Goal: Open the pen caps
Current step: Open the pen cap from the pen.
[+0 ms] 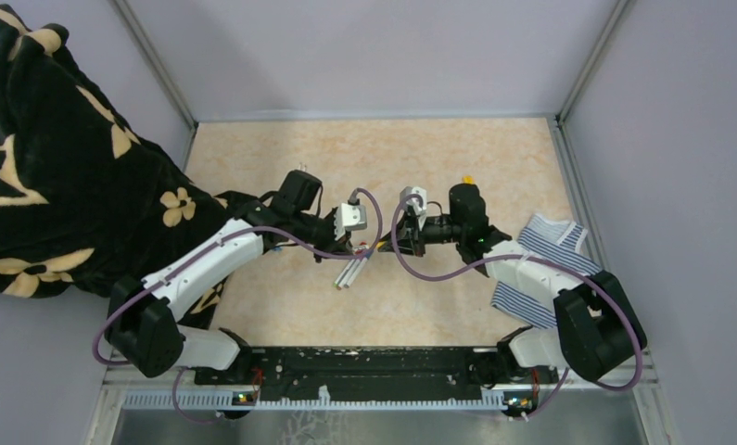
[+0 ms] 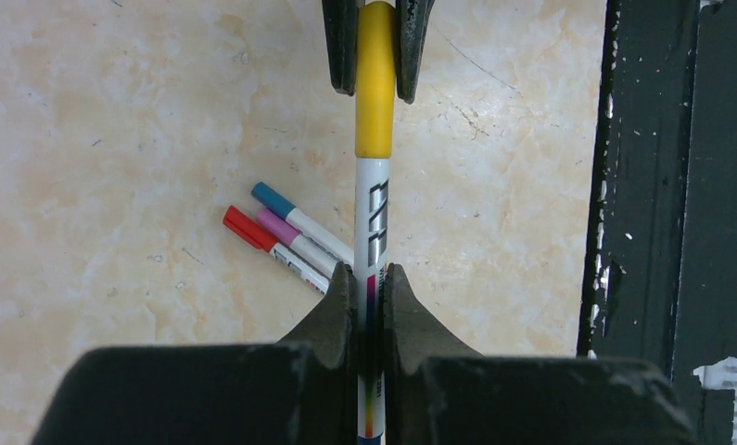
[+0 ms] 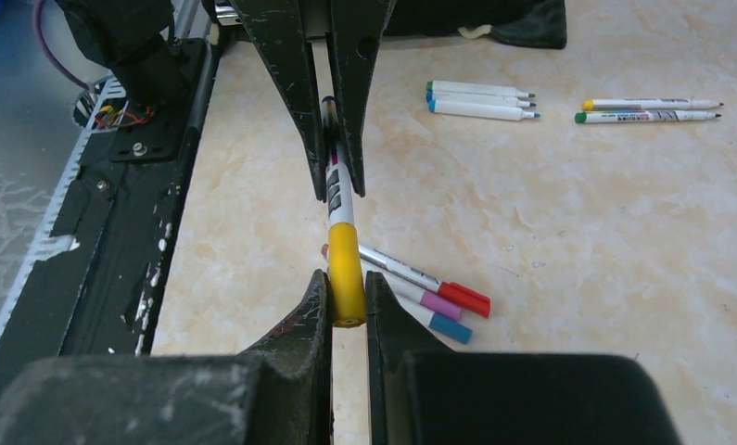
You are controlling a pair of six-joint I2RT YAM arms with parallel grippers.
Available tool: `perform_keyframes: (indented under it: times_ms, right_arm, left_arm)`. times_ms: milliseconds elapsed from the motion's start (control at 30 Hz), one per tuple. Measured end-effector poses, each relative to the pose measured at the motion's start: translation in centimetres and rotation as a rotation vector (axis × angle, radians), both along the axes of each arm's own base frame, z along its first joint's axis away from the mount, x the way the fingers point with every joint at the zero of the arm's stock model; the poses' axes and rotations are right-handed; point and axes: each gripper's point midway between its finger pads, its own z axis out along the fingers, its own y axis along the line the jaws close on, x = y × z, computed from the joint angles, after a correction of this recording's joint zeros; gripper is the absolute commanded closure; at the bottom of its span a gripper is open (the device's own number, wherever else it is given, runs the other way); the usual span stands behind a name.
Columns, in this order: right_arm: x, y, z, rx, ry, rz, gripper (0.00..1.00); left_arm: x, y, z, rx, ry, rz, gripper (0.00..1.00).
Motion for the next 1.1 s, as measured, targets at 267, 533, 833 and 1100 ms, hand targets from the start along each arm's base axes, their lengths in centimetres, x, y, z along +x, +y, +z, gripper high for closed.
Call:
perform_keyframes:
  times_ms: [267, 533, 833, 1100]
  right_arm:
    - [0.0, -0.2, -0.1, -0.004, -0.080, 0.006, 1.00]
    - [-0.5, -0.9, -0.4, -0.011, -0.173, 0.007, 1.00]
    - [0.0, -1.2, -0.2, -0.014, -0.203, -0.011, 1.00]
    - [1.6, -2.7, -0.6, -0.033, -0.174, -0.086, 1.00]
  left_arm:
    - [-0.2, -0.2, 0.0, -0.007, 0.013, -0.015, 1.00]
    - [-0.7, -0.6, -0.6, 0.006, 0.099, -0.066, 1.00]
    - [-0.1, -0.7, -0.6, -0.009, 0.077, -0.052, 1.00]
    - [0.7, 3.1, -3.0, 0.103, 0.006, 0.082, 1.00]
